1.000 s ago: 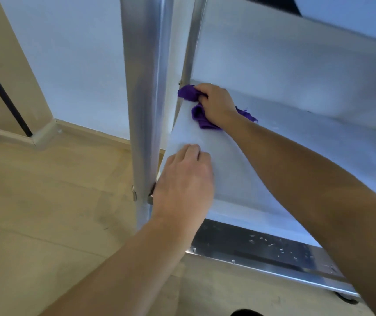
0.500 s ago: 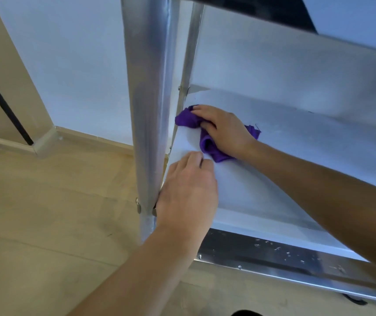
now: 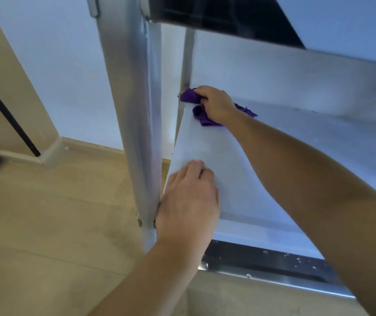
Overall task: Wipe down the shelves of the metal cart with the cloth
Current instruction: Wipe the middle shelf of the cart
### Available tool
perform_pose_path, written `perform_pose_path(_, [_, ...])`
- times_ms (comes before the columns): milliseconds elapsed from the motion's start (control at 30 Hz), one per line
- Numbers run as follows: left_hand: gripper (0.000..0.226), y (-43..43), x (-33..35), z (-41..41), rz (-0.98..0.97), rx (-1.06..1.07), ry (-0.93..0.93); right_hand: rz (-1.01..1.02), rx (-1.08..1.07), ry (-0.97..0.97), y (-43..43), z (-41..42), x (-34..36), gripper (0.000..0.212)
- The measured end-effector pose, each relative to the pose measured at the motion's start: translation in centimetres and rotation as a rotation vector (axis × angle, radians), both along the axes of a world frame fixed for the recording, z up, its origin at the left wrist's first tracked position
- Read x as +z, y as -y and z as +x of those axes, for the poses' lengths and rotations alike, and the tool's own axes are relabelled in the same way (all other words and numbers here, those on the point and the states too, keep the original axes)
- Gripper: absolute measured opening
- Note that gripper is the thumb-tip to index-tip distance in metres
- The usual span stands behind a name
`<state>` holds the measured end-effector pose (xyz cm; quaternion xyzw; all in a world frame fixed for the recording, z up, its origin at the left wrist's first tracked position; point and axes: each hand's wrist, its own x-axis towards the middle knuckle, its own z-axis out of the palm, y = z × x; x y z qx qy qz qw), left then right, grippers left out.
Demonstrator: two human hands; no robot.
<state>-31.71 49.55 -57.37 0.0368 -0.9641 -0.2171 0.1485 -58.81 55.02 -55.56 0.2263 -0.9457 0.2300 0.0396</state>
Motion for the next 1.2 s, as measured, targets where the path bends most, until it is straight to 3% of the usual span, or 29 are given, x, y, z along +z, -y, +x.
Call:
perform_pose_path(267, [0.035,0.0,-0.2,-0.1,0.025,0.031,-0.017,-0.001,0.250,-0.108,-7.0,13.2,-1.1,0.037])
perform_pose_path(567, [0.036,0.0,-0.4,-0.3,0.011,0.047,-0.082,-0.018,-0.087,-0.025,-7.1,6.4,-0.9,0.039])
perform_pose_path(900, [0.016,-0.2,0.1,0.2,-0.011,0.051,-0.153,-0.020,0.320,-0.140,-11.6,19.2,-1.0,0.034])
perform_pose_path(1200, [0.005,-0.3,0.0,0.0,-0.101,0.036,-0.170,-0.080,-0.033,-0.015,-7.6,10.4,-0.6,0.042])
